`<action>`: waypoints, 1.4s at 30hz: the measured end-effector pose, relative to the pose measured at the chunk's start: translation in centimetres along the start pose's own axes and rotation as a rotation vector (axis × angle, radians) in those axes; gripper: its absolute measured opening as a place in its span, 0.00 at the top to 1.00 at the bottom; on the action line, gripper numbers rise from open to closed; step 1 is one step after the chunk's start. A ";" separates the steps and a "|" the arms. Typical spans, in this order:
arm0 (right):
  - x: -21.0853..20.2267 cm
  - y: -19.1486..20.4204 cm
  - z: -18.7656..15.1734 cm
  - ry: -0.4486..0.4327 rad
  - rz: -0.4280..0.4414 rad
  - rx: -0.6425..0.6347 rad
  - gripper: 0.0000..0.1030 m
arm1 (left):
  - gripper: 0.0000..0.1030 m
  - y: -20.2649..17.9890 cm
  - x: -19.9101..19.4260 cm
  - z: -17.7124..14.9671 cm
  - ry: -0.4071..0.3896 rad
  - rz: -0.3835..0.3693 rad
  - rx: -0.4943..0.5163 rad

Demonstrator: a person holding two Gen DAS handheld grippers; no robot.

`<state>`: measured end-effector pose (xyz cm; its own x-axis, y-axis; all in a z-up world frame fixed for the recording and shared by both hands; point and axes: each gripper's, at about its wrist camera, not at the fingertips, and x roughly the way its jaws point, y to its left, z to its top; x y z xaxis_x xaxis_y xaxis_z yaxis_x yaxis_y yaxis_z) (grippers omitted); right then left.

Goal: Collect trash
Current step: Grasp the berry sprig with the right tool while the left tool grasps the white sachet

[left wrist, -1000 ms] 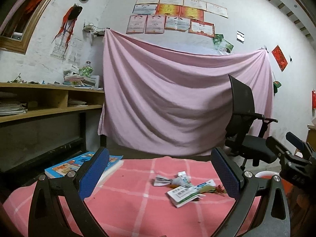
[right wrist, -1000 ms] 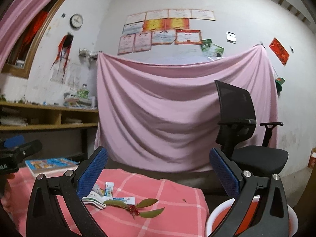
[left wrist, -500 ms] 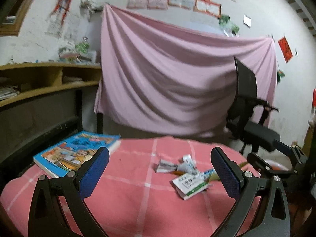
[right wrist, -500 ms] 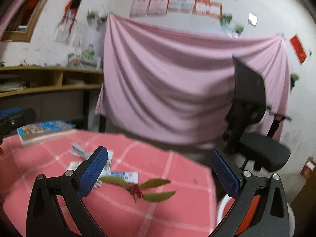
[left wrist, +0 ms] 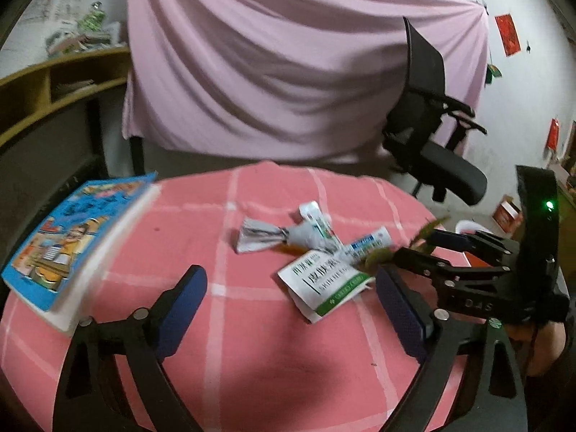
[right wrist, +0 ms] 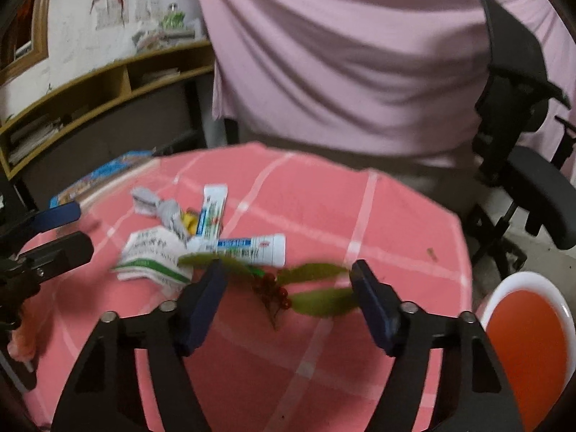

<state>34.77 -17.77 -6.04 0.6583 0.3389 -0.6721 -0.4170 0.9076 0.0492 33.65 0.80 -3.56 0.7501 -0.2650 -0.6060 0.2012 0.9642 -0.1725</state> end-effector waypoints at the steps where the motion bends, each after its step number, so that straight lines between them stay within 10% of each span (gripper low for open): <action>1: 0.4 -0.1 -0.1 0.024 0.014 0.006 0.39 | 0.12 -0.1 0.1 -0.1 0.011 -0.004 0.004; 13: 1.7 -0.4 -0.1 0.121 0.050 0.017 0.88 | 0.13 -1.2 2.6 0.1 0.122 -0.028 0.057; 42: 0.6 -1.4 0.0 0.046 0.056 0.071 0.91 | 0.41 -3.3 5.2 1.0 0.157 -0.024 0.126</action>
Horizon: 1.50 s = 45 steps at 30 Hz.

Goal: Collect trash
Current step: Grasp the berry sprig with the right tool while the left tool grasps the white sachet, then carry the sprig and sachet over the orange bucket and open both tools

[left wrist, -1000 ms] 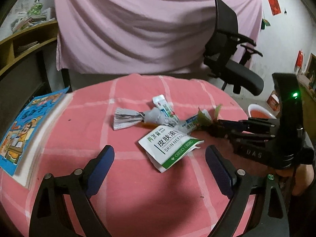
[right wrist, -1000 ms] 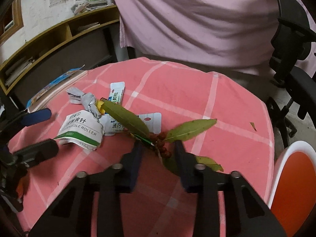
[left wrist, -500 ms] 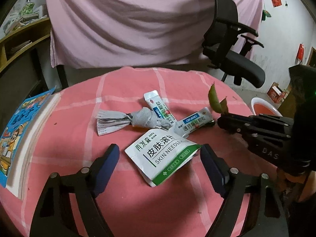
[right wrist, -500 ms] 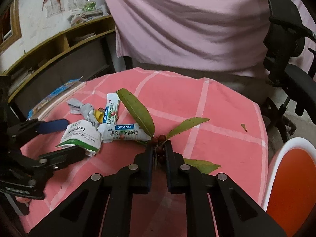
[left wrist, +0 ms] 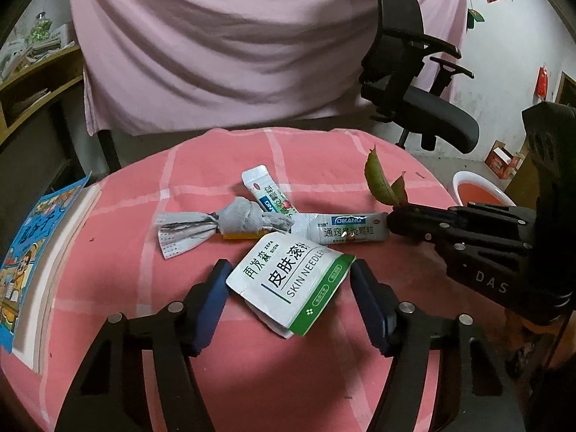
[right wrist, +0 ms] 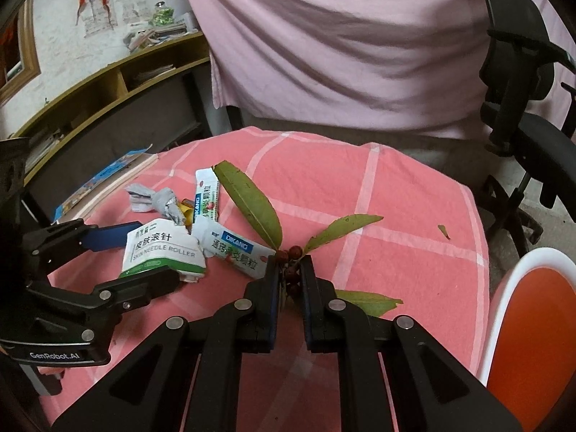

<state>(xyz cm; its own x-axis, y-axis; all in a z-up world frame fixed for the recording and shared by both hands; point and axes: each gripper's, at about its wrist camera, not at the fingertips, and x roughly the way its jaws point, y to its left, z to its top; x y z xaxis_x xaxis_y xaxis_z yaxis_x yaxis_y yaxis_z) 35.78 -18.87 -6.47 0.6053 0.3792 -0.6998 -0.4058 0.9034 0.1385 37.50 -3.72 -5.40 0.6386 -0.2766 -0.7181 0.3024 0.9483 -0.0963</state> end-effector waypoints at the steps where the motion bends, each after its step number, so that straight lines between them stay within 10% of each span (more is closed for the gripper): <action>1: -0.1 0.1 -0.1 -0.005 -0.001 -0.005 0.91 | 0.41 -0.1 -0.2 -0.1 -0.009 0.002 -0.003; 14: -3.1 1.1 -0.6 -0.167 -0.017 -0.055 0.91 | 0.41 -0.4 -4.8 -1.4 -0.240 0.036 -0.044; 29: -10.8 0.9 -2.1 -0.566 -0.067 -0.077 0.91 | 0.41 -5.0 -11.3 -1.3 -0.592 0.047 -0.032; 45: -19.9 -7.8 -6.9 -0.774 -0.283 0.020 0.91 | 0.41 -18.1 -9.8 3.0 -0.664 -0.104 0.156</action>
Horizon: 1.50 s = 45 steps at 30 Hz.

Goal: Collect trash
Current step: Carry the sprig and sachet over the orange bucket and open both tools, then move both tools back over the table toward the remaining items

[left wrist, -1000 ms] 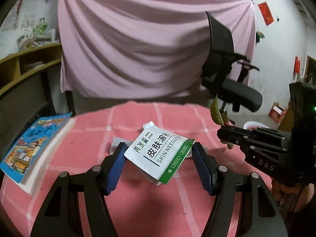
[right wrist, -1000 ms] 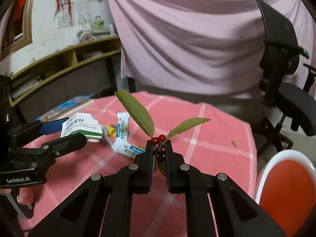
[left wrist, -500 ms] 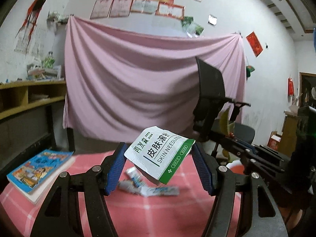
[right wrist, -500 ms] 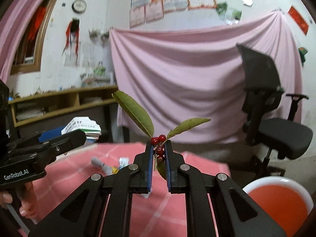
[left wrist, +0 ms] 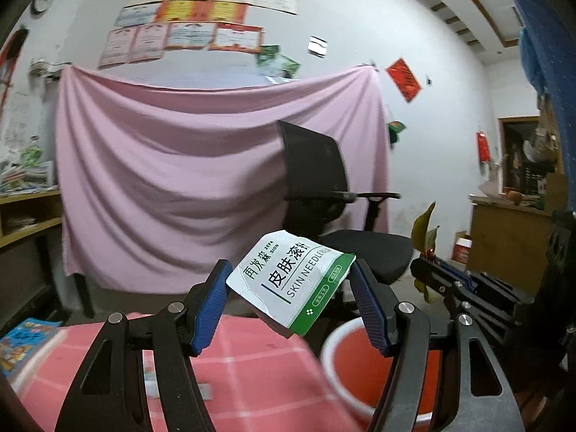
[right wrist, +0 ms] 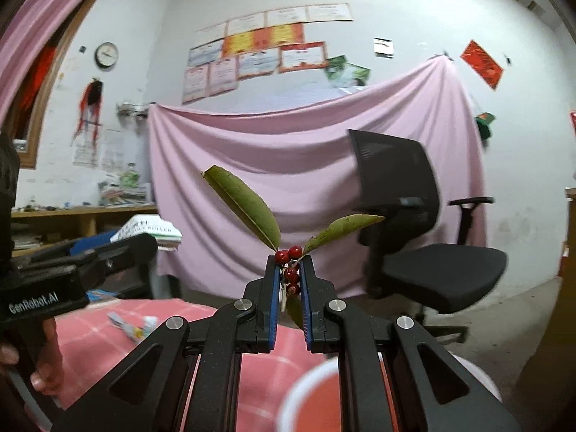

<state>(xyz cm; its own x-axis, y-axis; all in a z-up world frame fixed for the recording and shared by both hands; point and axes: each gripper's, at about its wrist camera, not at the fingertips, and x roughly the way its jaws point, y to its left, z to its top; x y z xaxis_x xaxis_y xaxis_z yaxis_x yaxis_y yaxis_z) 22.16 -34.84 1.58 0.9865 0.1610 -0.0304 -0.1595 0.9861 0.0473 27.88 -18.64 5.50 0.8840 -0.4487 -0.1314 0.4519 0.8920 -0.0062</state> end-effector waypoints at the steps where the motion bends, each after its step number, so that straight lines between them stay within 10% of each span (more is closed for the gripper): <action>1: -0.2 -0.7 -0.2 0.005 -0.017 0.002 0.91 | 0.41 -0.9 0.6 0.0 0.004 -0.015 0.004; 24: 0.7 -10.3 -4.1 0.309 -0.162 0.176 0.90 | 0.40 -7.7 11.0 -2.8 0.349 -0.167 -0.046; 32: 1.2 -10.5 -5.1 0.364 -0.172 0.195 0.67 | 0.40 -6.0 10.9 -3.8 0.442 -0.194 -0.113; 45: 1.0 -10.2 -4.8 0.322 -0.190 0.178 0.52 | 0.39 -3.9 9.0 -3.1 0.400 -0.129 -0.146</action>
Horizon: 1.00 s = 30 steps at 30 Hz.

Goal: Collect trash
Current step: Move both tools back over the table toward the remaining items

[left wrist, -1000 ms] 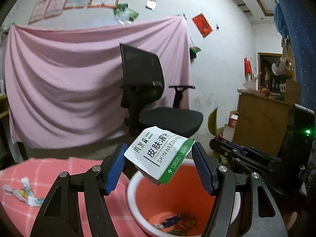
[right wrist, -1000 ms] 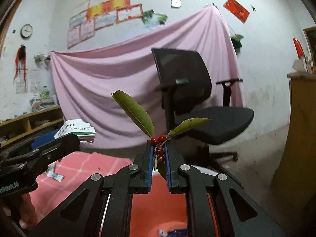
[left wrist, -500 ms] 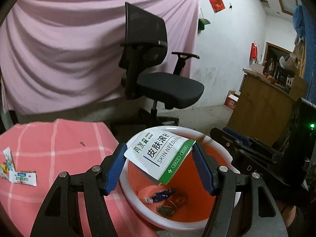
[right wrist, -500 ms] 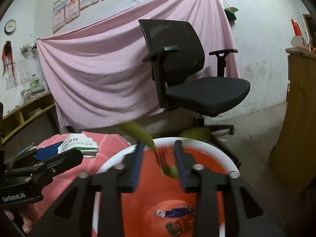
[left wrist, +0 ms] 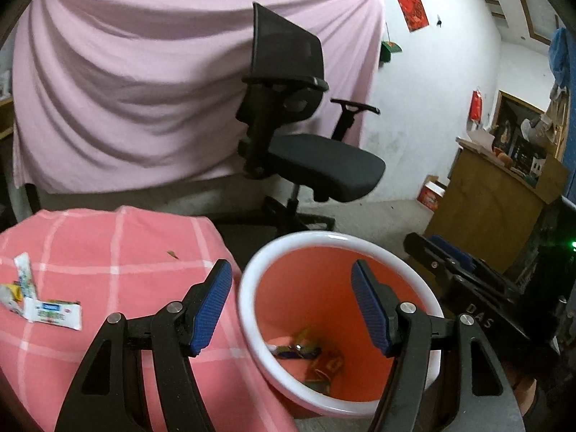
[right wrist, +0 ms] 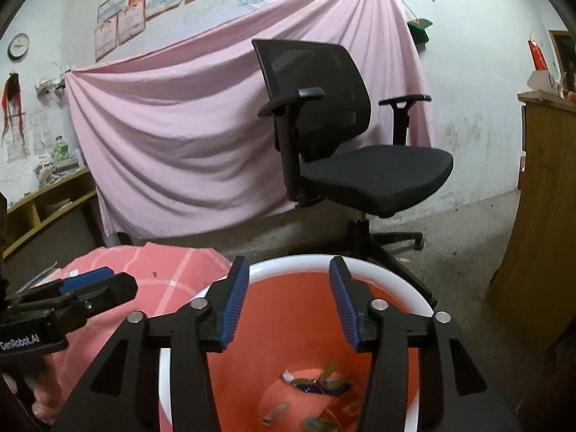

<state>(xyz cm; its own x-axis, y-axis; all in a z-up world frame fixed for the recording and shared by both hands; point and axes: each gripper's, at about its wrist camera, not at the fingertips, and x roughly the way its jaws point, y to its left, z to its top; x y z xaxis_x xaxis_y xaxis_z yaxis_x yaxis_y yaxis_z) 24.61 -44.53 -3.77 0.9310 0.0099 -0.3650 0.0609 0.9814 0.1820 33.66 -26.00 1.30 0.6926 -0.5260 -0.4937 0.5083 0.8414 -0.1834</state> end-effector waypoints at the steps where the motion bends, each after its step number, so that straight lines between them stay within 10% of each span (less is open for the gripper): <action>1: -0.2 0.2 0.1 -0.015 0.001 0.001 0.52 | 0.39 0.0 -0.3 0.1 -0.010 0.009 0.001; 15: -2.7 5.5 3.1 -0.265 0.089 0.041 0.16 | 0.21 4.2 -9.3 1.0 -0.308 0.256 -0.018; 18: -3.1 7.1 3.4 -0.308 0.106 0.046 0.00 | 0.02 5.5 -10.6 0.6 -0.347 0.301 -0.035; 30: -3.9 13.1 3.4 -0.428 0.127 -0.017 0.00 | 0.01 11.0 -15.5 -2.0 -0.493 0.475 -0.048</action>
<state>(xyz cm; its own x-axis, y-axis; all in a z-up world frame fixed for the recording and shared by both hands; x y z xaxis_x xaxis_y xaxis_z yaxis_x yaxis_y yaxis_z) 23.02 -32.40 3.08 0.9960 0.0538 0.0709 -0.0661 0.9805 0.1849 27.46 -8.37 5.22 0.9926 -0.0841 -0.0877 0.0766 0.9934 -0.0854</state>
